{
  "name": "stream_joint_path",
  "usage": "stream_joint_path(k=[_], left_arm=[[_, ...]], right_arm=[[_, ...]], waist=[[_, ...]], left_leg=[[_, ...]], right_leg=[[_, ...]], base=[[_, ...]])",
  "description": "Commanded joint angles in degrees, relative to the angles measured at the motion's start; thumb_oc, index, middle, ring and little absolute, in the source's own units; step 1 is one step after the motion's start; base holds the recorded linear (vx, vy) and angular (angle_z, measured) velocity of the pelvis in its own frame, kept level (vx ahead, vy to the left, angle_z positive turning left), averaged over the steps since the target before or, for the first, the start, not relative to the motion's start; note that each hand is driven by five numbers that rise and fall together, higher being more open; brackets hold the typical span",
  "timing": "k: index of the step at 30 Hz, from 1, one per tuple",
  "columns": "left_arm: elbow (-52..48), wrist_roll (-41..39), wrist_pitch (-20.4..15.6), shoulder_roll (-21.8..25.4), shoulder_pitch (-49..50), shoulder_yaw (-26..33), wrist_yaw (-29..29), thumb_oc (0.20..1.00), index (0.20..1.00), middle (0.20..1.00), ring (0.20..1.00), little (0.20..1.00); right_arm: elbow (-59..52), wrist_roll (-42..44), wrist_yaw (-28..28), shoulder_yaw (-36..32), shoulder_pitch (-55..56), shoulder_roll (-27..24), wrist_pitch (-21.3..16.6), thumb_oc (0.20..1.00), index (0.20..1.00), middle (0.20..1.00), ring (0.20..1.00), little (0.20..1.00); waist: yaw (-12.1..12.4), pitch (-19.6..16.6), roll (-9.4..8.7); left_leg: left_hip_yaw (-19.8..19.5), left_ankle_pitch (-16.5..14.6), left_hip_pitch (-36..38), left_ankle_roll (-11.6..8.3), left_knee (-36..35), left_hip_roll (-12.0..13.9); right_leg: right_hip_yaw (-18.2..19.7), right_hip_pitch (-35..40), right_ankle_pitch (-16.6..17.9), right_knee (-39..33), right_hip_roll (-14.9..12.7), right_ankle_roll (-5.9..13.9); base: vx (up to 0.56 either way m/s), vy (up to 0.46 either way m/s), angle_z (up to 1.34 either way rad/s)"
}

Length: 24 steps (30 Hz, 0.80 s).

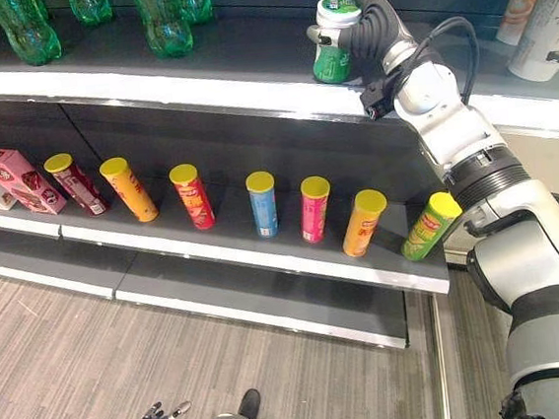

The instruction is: Put the goods on the table back onto the shelves and tidy them up.

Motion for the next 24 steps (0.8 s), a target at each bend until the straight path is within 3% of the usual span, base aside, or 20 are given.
stream_joint_path(k=[1,11,12,13,14,24], left_arm=[[0.4,-0.4,-1.2,2.3,-2.1,-1.4,0.9,1.0,1.0,1.0,1.0,1.0],[0.5,-0.4,-1.2,2.4,-2.1,-1.0,1.5,1.0,1.0,1.0,1.0,1.0],[0.5,-0.4,-1.2,2.4,-2.2,-1.0,1.5,1.0,1.0,1.0,1.0,1.0],[0.5,-0.4,-1.2,2.4,-2.1,-1.0,1.4,1.0,1.0,1.0,1.0,1.0],[0.4,-0.4,-1.1,2.3,-2.1,-1.1,1.4,1.0,1.0,1.0,1.0,1.0],[0.4,-0.7,-1.1,2.4,-2.0,-0.8,1.7,1.0,1.0,1.0,1.0,1.0]], right_arm=[[2.5,-0.4,-1.3,3.2,-7.6,-0.3,-0.9,0.2,0.2,0.2,0.2,0.2],[2.8,-0.6,-1.3,4.0,-8.4,-0.3,-1.0,0.2,0.2,0.2,0.2,0.2],[2.8,-0.5,-1.4,4.1,-8.4,-0.3,-0.9,0.247,0.247,0.247,0.247,0.247],[2.8,-0.5,-1.4,4.0,-8.3,-0.3,-0.9,0.928,0.928,0.928,0.928,0.928],[2.7,-0.4,-1.3,4.0,-8.2,-0.2,-0.9,1.0,1.0,1.0,1.0,1.0],[1.9,0.0,-1.9,3.8,-8.8,0.1,-1.1,1.0,1.0,1.0,1.0,1.0]], waist=[[0.0,-1.2,-3.13],[-0.3,-1.1,-3.52],[-0.4,-1.1,-3.49],[-0.5,-1.1,-3.45],[-0.5,-1.1,-3.44],[-0.7,-1.0,-3.44]], left_leg=[[5.0,-10.9,0.4,-3.37,6.5,3.0],[5.7,-11.4,0.8,-3.14,6.7,3.3],[5.8,-11.5,0.8,-3.14,6.7,3.3],[5.9,-11.5,0.9,-3.11,6.7,3.3],[6.0,-11.5,1.0,-3.08,6.7,3.4],[6.5,-11.6,1.1,-3.03,6.7,3.7]], right_leg=[[0.3,-3.1,-1.8,2.4,-4.5,1.51],[1.0,-3.2,-1.7,2.3,-4.5,1.6],[1.2,-3.3,-1.7,2.3,-4.5,1.61],[1.3,-3.3,-1.7,2.4,-4.5,1.61],[1.3,-3.3,-1.7,2.4,-4.5,1.6],[1.7,-3.6,-1.7,2.2,-4.4,1.69]], base=[[0.0,0.0,0.0],[0.0,0.0,0.0],[0.0,0.0,0.0],[0.0,0.0,0.0],[0.0,0.0,0.0],[0.0,0.0,0.0]])
